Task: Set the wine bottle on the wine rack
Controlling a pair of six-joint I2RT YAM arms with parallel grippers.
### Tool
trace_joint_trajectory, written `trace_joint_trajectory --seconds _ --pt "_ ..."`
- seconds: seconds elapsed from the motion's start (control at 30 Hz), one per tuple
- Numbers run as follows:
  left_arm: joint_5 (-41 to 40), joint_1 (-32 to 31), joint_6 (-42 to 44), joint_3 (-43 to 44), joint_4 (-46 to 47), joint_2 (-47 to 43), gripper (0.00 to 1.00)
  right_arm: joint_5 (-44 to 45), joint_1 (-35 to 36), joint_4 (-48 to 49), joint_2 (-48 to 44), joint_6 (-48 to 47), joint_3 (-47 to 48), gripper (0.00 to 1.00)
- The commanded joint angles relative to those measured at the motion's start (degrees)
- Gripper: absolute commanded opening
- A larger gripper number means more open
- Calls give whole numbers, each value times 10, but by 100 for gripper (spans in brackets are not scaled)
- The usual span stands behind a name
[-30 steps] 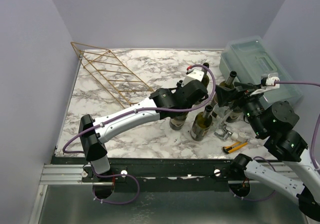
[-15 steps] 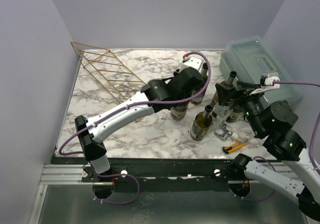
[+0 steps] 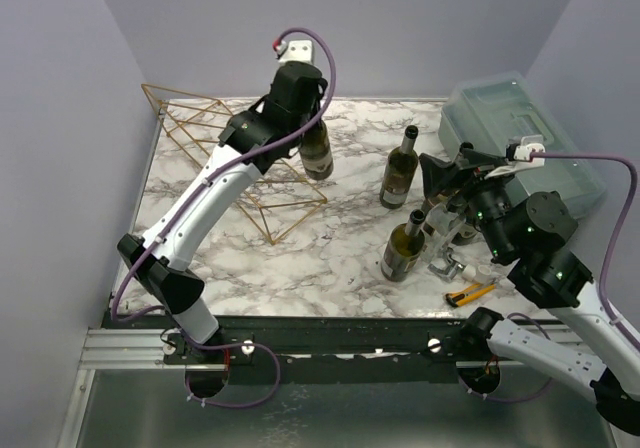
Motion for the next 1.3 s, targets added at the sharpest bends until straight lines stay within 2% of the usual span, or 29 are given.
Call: trace_joint_trajectory --seconds 0.0,0.13,0.2,0.37,0.7,0.87,1.1,1.27 --pt "-36 50 36 57 142 -33 0 4 1 56 13 -8 -19 98" --pt "-50 105 50 93 175 -1 0 26 2 63 33 -16 -19 99" --pt "-60 137 31 109 178 16 0 38 2 68 46 -22 -19 100" --pt "-21 226 -25 157 192 67 0 75 2 81 87 -27 -8 100" --pt "59 372 -72 299 203 204 0 107 2 156 162 -75 -27 100" --pt "96 432 -104 337 259 258 0 116 1 191 212 -116 -26 100" --pt "125 471 -135 397 339 346 0 61 -57 201 255 -84 -24 100" --pt "112 479 -120 380 415 373 0 50 -75 201 273 -83 -19 100"
